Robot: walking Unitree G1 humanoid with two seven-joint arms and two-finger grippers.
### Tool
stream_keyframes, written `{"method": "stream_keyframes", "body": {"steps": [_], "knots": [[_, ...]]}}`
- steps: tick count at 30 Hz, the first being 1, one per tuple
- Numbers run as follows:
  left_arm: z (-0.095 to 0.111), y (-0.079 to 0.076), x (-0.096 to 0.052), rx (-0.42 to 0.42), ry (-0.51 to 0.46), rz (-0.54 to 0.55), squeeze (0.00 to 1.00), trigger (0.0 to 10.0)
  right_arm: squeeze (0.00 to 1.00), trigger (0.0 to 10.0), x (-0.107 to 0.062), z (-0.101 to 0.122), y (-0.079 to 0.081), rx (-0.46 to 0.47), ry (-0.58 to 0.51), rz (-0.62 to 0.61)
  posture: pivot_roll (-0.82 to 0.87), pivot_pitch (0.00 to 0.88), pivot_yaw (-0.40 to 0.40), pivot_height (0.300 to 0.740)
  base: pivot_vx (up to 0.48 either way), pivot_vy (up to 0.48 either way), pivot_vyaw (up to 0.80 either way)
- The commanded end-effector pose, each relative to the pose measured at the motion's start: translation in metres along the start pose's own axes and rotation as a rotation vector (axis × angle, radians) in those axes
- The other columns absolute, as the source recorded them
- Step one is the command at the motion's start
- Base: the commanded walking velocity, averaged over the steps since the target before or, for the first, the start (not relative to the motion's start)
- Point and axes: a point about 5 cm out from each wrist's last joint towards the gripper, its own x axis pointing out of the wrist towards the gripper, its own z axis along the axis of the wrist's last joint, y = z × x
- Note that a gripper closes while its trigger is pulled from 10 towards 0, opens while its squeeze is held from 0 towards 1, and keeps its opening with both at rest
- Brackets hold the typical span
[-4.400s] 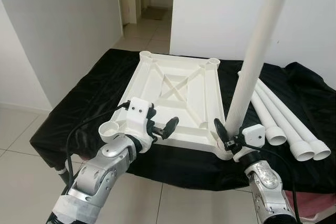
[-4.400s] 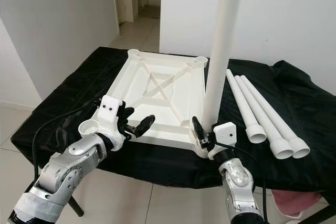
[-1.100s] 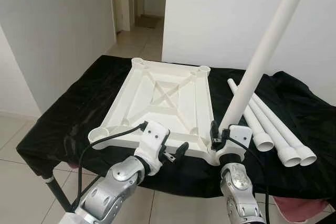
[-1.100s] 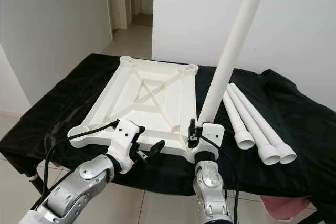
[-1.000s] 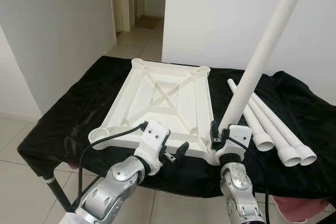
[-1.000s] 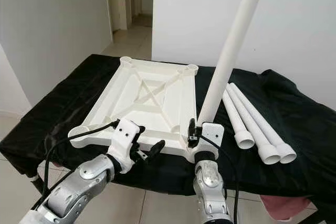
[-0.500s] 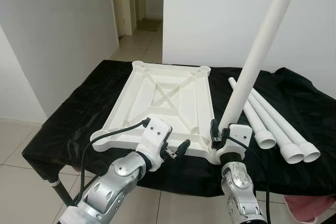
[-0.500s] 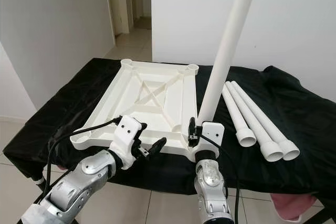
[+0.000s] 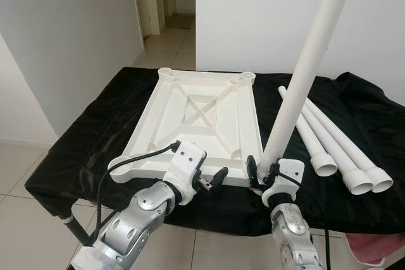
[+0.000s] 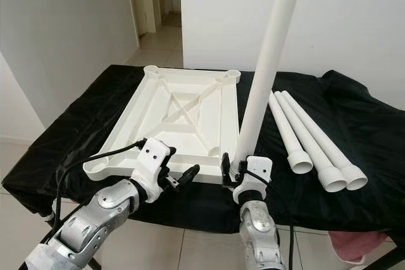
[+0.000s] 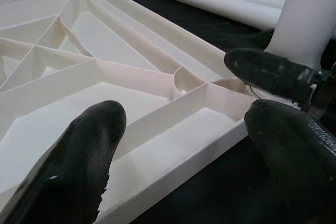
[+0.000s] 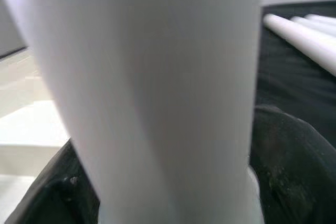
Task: Building children table
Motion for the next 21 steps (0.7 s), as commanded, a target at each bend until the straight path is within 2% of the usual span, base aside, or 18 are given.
{"method": "stream_keyframes", "body": {"steps": [1,4,7,12,14,16,17,18,19,20,21], "knots": [[0.004,-0.008,-0.001,0.011,-0.011,-0.173,0.00,10.0,0.00,10.0,0.003,0.002,-0.003,0.009,0.007,0.072,-0.02,0.077,0.046,0.740,0.000,0.000,0.00],[0.004,-0.008,-0.001,0.011,-0.011,-0.174,0.00,10.0,0.00,10.0,0.004,0.004,-0.006,-0.012,0.006,0.104,-0.02,0.077,0.045,0.740,0.000,0.000,0.00],[0.003,-0.012,0.000,0.033,-0.004,-0.207,0.00,10.0,0.00,10.0,0.010,0.012,-0.015,-0.065,0.001,0.192,-0.02,0.076,0.047,0.740,0.000,0.000,0.00],[0.002,-0.014,0.000,0.042,0.000,-0.224,0.00,10.0,0.00,10.0,0.012,0.013,-0.017,-0.067,0.008,0.244,-0.02,0.075,0.050,0.740,0.000,0.000,0.00],[0.003,-0.017,0.000,0.048,-0.002,-0.238,0.00,10.0,0.00,10.0,0.013,0.013,-0.018,-0.076,0.035,0.344,-0.03,0.074,0.053,0.740,0.000,0.000,0.00],[0.003,-0.017,0.000,0.048,-0.003,-0.241,0.00,10.0,0.00,10.0,0.013,0.013,-0.018,-0.092,0.040,0.374,-0.03,0.073,0.056,0.740,0.000,0.000,0.00],[0.003,-0.019,0.000,0.046,-0.006,-0.244,0.00,10.0,0.00,8.9,0.014,0.013,-0.019,-0.095,0.050,0.398,-0.03,0.070,0.058,0.740,0.000,0.000,0.00],[0.003,-0.021,0.001,0.045,-0.009,-0.251,0.00,10.0,0.00,4.5,0.014,0.012,-0.020,-0.097,0.054,0.411,-0.03,0.069,0.059,0.740,0.000,0.000,0.00],[0.003,-0.021,0.001,0.045,-0.009,-0.251,0.00,10.0,0.00,4.5,0.014,0.012,-0.020,-0.097,0.054,0.411,-0.03,0.069,0.059,0.740,0.000,0.000,0.00],[0.004,-0.023,0.002,0.044,-0.011,-0.255,0.00,10.0,0.00,1.3,0.014,0.011,-0.021,-0.100,0.060,0.425,-0.03,0.069,0.059,0.740,0.000,0.000,0.00],[0.004,-0.023,0.002,0.044,-0.011,-0.255,0.00,10.0,0.00,1.3,0.014,0.011,-0.021,-0.100,0.060,0.425,-0.03,0.069,0.059,0.740,0.000,0.000,0.00]]}}
